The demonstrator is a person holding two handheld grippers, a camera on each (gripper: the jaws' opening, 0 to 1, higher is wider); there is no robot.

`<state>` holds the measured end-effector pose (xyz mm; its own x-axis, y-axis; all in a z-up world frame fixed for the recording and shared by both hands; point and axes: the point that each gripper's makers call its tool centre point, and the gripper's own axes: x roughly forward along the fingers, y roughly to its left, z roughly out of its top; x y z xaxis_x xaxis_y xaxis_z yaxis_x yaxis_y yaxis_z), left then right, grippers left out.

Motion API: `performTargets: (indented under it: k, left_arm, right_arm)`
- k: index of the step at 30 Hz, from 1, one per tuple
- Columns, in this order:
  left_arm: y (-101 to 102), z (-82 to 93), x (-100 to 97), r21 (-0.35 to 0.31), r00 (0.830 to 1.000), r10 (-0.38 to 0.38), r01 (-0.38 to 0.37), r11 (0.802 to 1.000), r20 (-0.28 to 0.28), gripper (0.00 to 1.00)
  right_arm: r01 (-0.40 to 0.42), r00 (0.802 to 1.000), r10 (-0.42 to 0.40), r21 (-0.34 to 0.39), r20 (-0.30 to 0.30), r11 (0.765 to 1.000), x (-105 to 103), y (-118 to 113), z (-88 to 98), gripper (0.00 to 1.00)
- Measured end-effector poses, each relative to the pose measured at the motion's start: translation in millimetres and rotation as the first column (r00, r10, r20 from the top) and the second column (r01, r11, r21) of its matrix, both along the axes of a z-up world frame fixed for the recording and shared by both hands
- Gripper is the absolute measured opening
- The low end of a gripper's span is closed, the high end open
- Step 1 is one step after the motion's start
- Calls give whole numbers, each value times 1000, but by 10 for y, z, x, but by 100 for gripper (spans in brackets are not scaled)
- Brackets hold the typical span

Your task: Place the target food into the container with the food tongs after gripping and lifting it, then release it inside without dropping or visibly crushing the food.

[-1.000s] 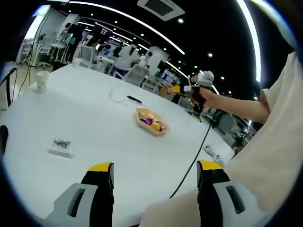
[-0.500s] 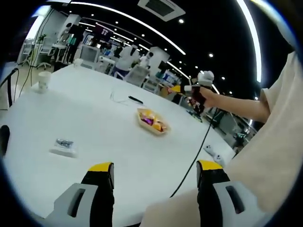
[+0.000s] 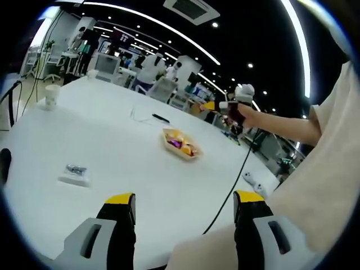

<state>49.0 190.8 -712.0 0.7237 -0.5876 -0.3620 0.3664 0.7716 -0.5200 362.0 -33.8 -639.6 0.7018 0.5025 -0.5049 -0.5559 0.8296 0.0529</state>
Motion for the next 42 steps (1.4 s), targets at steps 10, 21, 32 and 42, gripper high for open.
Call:
performTargets:
  k: [10, 21, 32, 42]
  left_arm:
    - [-12, -8, 5, -4, 1000, 2, -2, 1000, 1, 71]
    - [1, -26, -21, -8, 1000, 9, -9, 1000, -2, 71]
    - [67, -24, -51, -11, 1000, 24, -24, 1000, -2, 71]
    - [179, -33, -107, -13, 999, 47, -48, 999, -3, 71]
  right_arm:
    - [4, 1000, -4, -1, 2, 1000, 96, -80, -53, 25]
    - [-7, 1000, 7, 3, -8, 1000, 137, -61, -145, 25]
    - [-71, 997, 71, -2, -19, 997, 23, 306, -196, 26]
    - [-220, 975, 218, -73, -39, 973, -268, 868, -336, 27]
